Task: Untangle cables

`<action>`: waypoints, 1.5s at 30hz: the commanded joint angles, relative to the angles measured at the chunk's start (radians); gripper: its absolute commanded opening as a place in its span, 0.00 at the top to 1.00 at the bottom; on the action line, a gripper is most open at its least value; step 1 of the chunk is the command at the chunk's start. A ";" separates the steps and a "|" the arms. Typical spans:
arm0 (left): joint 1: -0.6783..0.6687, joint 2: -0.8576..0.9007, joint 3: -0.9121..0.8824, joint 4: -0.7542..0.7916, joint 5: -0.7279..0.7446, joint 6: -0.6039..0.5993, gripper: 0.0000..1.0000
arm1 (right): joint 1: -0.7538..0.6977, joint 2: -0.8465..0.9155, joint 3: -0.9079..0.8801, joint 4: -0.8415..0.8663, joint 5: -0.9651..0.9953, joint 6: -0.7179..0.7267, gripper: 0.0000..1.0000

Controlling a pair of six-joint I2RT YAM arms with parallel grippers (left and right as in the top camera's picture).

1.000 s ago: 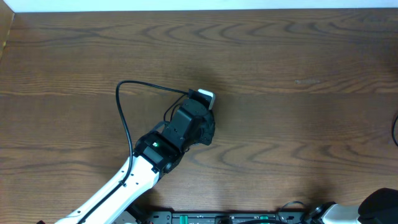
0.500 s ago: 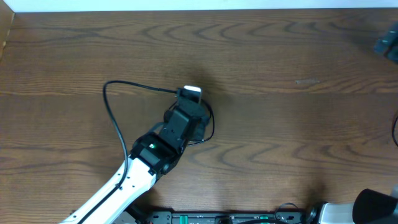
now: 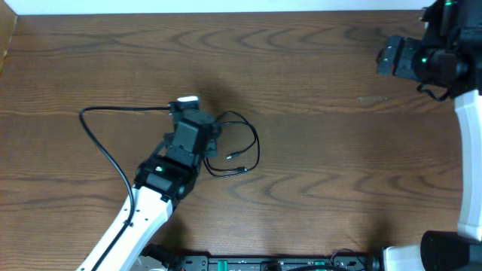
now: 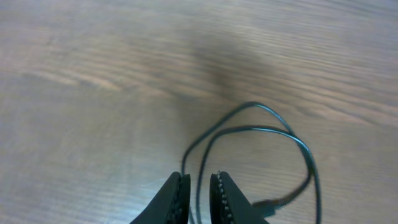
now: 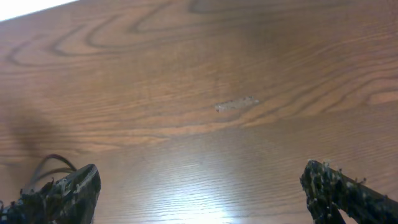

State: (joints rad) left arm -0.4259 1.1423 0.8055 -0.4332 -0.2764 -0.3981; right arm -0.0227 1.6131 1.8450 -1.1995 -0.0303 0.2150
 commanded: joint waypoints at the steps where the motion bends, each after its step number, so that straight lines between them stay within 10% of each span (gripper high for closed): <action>1: 0.050 -0.006 -0.001 -0.011 -0.025 -0.061 0.83 | 0.016 0.031 -0.010 -0.008 0.062 -0.021 0.01; 45: 0.102 0.511 -0.002 0.090 0.030 -0.162 0.83 | 0.075 0.068 -0.184 0.100 0.067 -0.003 0.01</action>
State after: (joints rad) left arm -0.3252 1.6417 0.8055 -0.3420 -0.2550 -0.5323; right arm 0.0517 1.6806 1.6650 -1.1023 0.0223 0.2081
